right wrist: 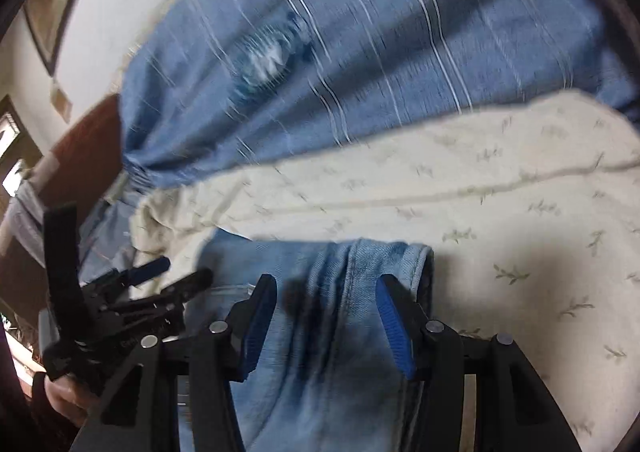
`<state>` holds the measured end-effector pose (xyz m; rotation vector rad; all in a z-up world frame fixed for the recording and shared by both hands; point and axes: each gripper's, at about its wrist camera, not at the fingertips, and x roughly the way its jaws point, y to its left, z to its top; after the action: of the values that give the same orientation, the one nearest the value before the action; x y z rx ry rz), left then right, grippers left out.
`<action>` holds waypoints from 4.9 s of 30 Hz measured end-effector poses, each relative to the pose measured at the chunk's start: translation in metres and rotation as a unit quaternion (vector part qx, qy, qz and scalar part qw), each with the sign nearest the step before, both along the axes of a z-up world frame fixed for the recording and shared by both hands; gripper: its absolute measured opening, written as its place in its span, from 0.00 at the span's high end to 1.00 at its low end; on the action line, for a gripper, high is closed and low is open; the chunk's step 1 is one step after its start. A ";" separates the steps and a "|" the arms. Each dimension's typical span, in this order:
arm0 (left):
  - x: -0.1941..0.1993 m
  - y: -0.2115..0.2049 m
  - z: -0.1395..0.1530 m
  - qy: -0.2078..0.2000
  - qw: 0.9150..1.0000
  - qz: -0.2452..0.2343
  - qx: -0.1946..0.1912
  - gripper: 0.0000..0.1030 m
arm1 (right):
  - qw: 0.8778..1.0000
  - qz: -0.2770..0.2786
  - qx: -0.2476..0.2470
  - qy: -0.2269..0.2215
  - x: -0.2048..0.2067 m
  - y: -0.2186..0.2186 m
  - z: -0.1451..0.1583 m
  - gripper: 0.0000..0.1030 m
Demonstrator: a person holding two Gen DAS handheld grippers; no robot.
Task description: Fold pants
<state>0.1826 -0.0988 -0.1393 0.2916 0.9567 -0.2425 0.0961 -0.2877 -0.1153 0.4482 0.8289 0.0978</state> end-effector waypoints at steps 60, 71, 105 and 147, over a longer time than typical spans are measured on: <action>-0.083 0.049 0.015 0.012 0.997 0.005 -0.082 0.23 | 0.998 -0.054 0.028 0.003 -0.104 -0.023 0.009 0.33; -0.071 0.059 0.009 0.034 0.986 -0.047 -0.158 0.23 | 0.998 -0.044 0.047 0.024 -0.091 -0.024 -0.008 0.33; -0.041 0.041 -0.017 0.132 0.949 -0.092 -0.273 0.14 | 0.983 0.012 0.179 0.049 -0.053 -0.019 -0.043 0.30; -0.105 0.077 0.077 -0.120 0.986 -0.005 -0.113 0.19 | 0.999 0.012 -0.021 -0.028 -0.088 0.034 0.024 0.38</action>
<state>0.0777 -0.0222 -0.0620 0.1135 0.6820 -0.3144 0.0078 -0.2535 -0.0913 0.3949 0.7796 0.1141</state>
